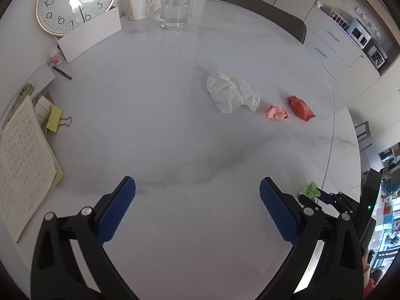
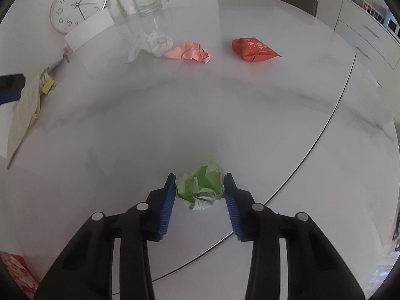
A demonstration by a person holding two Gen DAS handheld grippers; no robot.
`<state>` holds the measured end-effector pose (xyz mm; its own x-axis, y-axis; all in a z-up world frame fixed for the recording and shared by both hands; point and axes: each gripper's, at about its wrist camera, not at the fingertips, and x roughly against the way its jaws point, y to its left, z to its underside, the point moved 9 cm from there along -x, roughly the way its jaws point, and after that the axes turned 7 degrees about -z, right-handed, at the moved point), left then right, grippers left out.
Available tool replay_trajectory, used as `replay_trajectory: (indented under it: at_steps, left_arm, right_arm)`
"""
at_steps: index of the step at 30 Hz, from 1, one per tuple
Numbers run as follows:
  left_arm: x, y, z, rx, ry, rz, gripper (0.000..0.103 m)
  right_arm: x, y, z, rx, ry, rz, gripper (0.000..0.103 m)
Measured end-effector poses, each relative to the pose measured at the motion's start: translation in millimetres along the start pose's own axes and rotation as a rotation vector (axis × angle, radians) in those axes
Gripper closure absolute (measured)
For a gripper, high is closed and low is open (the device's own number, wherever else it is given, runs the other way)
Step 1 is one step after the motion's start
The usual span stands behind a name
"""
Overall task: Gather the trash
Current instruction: 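Grasp the green wrapper with right tool while left tool grasps the white tissue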
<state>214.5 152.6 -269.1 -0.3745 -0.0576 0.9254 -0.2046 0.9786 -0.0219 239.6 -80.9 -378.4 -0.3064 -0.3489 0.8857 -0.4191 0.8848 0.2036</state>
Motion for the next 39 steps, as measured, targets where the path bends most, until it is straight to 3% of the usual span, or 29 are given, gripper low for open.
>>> replay_trajectory:
  at_steps: [5,15,24,26,31,36,39]
  left_arm:
    - [-14,-13,-18,0.012,0.011,0.027,0.008]
    - [-72,-60,-87,0.088,0.031,0.026,0.008]
    - [-126,-85,-126,0.109,0.049,-0.043,0.01]
    - [-136,-89,-129,0.094,0.058,-0.061,0.016]
    - [-151,-91,-123,0.039,0.09,-0.11,0.052]
    - [-148,-91,-117,0.0,0.071,-0.13,0.084]
    - [-141,-87,-116,-0.016,0.06,-0.127,0.088]
  right_arm:
    - [8,0,-5,-0.023,-0.008,-0.018,0.066]
    - [43,-4,-34,-0.055,-0.106,-0.008,0.066]
    - [45,-15,-63,-0.095,-0.165,-0.027,0.064]
    - [41,-17,-68,-0.1,-0.169,-0.028,0.064]
    - [35,-18,-73,-0.111,-0.172,-0.038,0.064]
    - [35,-14,-76,-0.11,-0.173,-0.041,0.064]
    - [41,-10,-76,-0.103,-0.179,-0.039,0.064]
